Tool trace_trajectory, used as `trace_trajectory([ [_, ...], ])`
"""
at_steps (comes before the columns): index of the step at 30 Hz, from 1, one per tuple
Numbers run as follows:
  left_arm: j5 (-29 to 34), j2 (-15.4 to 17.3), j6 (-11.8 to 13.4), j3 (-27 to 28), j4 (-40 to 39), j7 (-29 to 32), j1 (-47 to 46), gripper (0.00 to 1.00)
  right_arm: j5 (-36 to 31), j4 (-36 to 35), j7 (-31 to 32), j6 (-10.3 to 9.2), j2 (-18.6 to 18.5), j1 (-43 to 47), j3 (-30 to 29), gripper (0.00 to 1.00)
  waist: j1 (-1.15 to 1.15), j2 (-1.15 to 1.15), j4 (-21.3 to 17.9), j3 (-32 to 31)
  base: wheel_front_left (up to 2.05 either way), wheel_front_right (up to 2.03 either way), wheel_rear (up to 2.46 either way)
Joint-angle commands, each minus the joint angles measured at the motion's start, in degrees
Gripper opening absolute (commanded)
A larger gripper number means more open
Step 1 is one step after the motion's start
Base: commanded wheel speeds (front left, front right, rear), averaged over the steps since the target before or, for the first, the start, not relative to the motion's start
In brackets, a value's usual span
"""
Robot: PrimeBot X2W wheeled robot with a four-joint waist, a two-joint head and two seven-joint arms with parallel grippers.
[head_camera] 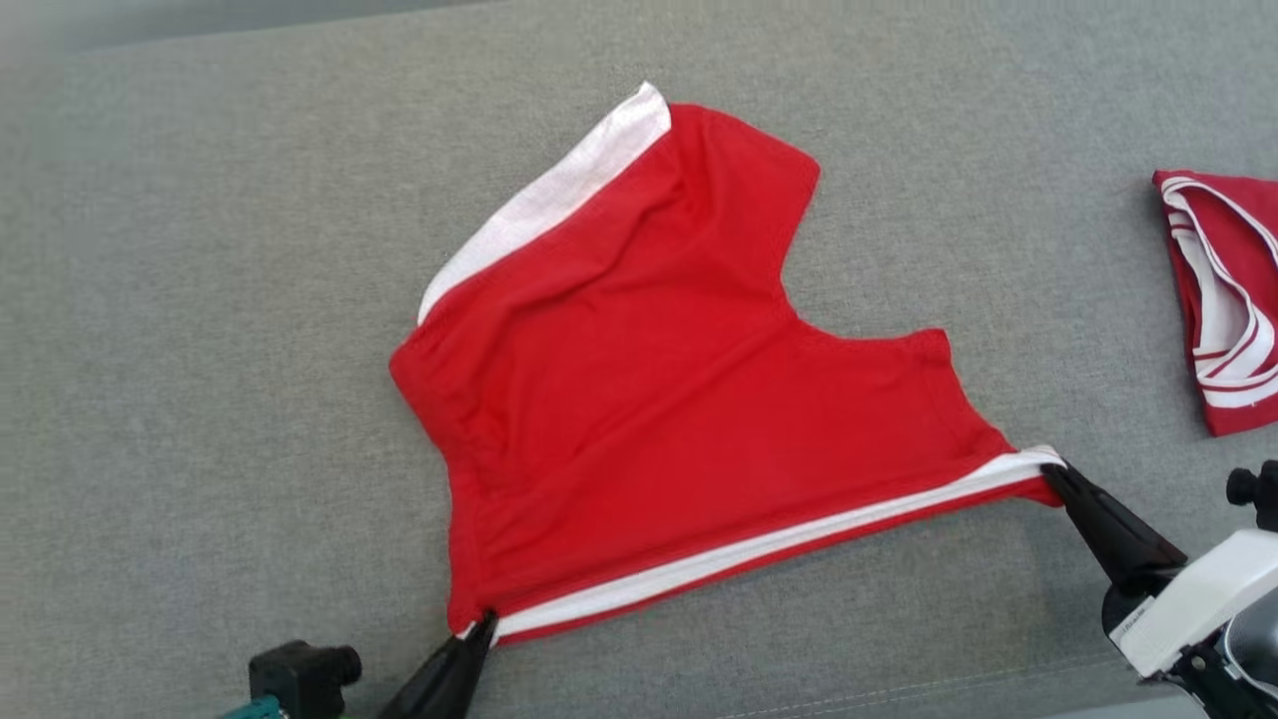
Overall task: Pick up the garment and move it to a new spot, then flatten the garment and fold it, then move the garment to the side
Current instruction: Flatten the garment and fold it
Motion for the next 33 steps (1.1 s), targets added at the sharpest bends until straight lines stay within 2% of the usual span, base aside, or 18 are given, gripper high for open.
trace_trajectory([
  [1, -0.54, 1.52, 2.07, 0.52, 0.82, 0.53, 2.14, 0.0, 0.28, 0.17, 0.18, -1.0, -1.0, 1.41, -2.83, 0.0, 0.01, 0.0, 1.48, -1.96, 0.0, 0.0, 0.0],
  [7, -2.36, 1.52, 3.88, -0.37, -0.9, 2.46, 4.41, 0.0, -0.54, -2.29, 2.88, -1.01, -0.24, 5.83, -5.33, 0.0, 0.01, 0.0, 1.91, -2.64, 0.0, 0.0, 0.0],
  [14, -4.33, 1.83, 3.0, -0.55, -0.7, 4.28, 5.29, 0.0, -2.04, -3.41, 5.15, -0.99, 1.4, 6.93, -6.77, 0.0, 0.01, 0.0, 2.06, -2.96, 0.0, 0.0, 0.0],
  [18, -5.05, 1.37, 1.33, -0.71, 1.73, 3.84, 5.65, 0.0, -3.46, -3.41, 6.47, -0.98, 2.79, 7.49, -6.74, 0.0, 0.01, 0.0, 1.96, -3.45, 0.0, 0.0, 0.0],
  [23, -4.92, 0.46, -3.18, -0.42, 9.37, 2.0, 5.76, 0.0, -4.87, -3.13, 6.86, -0.99, 3.51, 7.77, -7.02, 0.0, 0.01, 0.0, 1.67, -3.61, 0.0, 0.0, 0.0],
  [27, -4.55, -2.43, -8.57, -0.08, 18.13, 0.86, 4.37, 0.0, -6.02, -3.19, 7.23, -1.01, 4.24, 7.05, -7.04, 0.0, 0.01, 0.0, 1.66, -3.21, 0.0, 0.0, 0.0],
  [30, -4.72, -4.0, -10.67, 1.28, 21.35, 0.39, 2.51, 0.0, -5.78, -4.76, 7.37, -1.0, 4.62, 4.96, -7.09, 0.0, 0.01, 0.0, 1.89, -2.29, 0.0, 0.0, 0.0],
  [33, -5.85, -3.6, -11.82, 2.82, 19.45, 0.12, 0.02, 0.0, -5.37, -7.09, 8.03, -0.97, 4.51, 2.42, -7.54, 0.0, 0.01, 0.0, 2.36, -0.88, 0.0, 0.0, 0.0],
])
